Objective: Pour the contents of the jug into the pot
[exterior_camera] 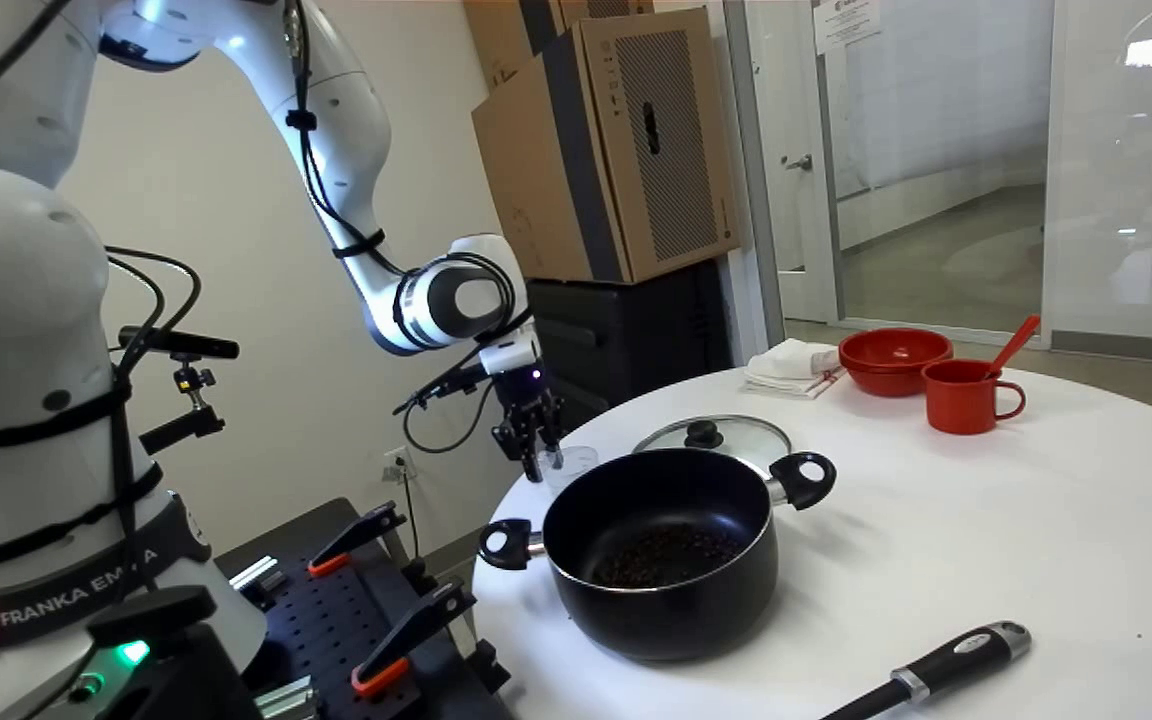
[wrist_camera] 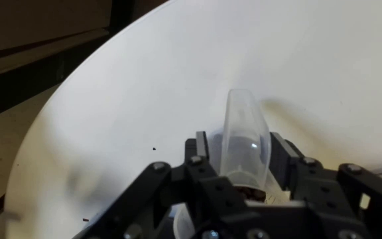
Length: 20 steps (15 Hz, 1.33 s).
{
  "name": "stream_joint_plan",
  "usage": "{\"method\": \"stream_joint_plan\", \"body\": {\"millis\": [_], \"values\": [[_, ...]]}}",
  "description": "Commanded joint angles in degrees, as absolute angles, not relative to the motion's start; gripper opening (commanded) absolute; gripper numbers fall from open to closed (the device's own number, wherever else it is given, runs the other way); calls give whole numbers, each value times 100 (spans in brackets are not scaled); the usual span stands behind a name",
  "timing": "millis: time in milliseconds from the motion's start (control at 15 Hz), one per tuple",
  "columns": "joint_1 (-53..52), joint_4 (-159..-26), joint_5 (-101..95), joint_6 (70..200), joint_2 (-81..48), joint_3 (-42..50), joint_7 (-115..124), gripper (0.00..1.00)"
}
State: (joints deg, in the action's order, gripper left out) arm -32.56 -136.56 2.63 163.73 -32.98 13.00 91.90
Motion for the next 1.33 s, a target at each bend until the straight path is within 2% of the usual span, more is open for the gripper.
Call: {"method": "stream_joint_plan", "body": {"millis": [0, 133, 200, 267, 800, 933, 1267], "values": [[-3205, -13846, 112, 16497, -3081, 1241, 9251, 81], [-3198, -13886, 120, 16540, -3025, 1223, 9237, 94], [-3194, -13907, 127, 16557, -2998, 1214, 9234, 76], [-3187, -13934, 133, 16583, -2969, 1200, 9224, 65], [-3121, -14206, 189, 16769, -2675, 1074, 9190, 3], [-3034, -14348, 252, 16778, -2454, 966, 9154, 6], [-2866, -14925, 234, 16804, -1202, 864, 9222, 6]]}}
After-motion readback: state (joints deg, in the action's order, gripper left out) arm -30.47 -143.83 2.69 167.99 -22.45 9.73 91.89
